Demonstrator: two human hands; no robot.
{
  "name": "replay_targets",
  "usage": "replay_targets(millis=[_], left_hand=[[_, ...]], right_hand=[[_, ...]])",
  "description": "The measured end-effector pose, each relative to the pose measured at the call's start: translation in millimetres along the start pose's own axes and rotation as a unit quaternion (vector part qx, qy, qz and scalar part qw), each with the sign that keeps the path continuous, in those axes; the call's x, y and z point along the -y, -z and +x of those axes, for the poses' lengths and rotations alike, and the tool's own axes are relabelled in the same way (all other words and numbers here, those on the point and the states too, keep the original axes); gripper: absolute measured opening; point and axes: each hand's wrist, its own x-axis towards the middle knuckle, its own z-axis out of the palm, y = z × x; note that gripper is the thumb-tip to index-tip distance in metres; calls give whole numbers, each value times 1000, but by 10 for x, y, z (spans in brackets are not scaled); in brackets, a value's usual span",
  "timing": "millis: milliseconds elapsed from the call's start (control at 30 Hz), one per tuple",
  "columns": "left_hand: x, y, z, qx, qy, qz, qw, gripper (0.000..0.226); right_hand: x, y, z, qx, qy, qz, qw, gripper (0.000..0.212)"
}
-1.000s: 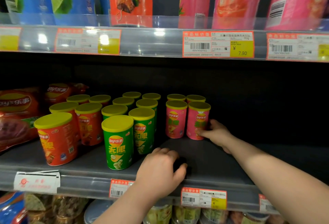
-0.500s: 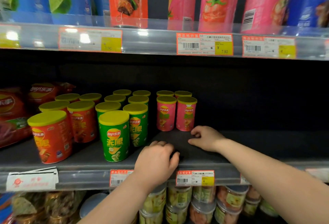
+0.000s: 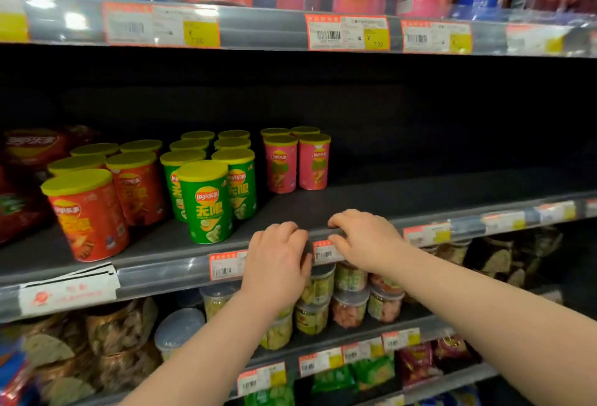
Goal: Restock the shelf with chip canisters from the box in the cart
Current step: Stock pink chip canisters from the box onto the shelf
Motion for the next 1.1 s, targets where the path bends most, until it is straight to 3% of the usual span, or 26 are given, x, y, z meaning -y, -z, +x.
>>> replay_targets(millis=[200, 467, 633, 800, 1100], left_hand=[[-49, 19, -297, 24, -18, -1, 1000, 24], [-95, -78, -776, 85, -6, 11, 996, 32], [-303, -137, -1054, 172, 62, 32, 983, 38], [-611, -114, -1329, 284, 142, 53, 947, 41], [-960, 128, -2132, 356, 275, 83, 889, 44]], right_hand=[[165, -294, -393, -19, 6, -11, 1000, 72], [292, -735, -656, -36, 94, -9, 995, 51], [248, -884, -817, 46, 125, -7, 991, 50], [140, -1020, -1041, 128, 145, -19, 981, 52], [329, -1298, -1398, 221, 248, -13, 943, 40]])
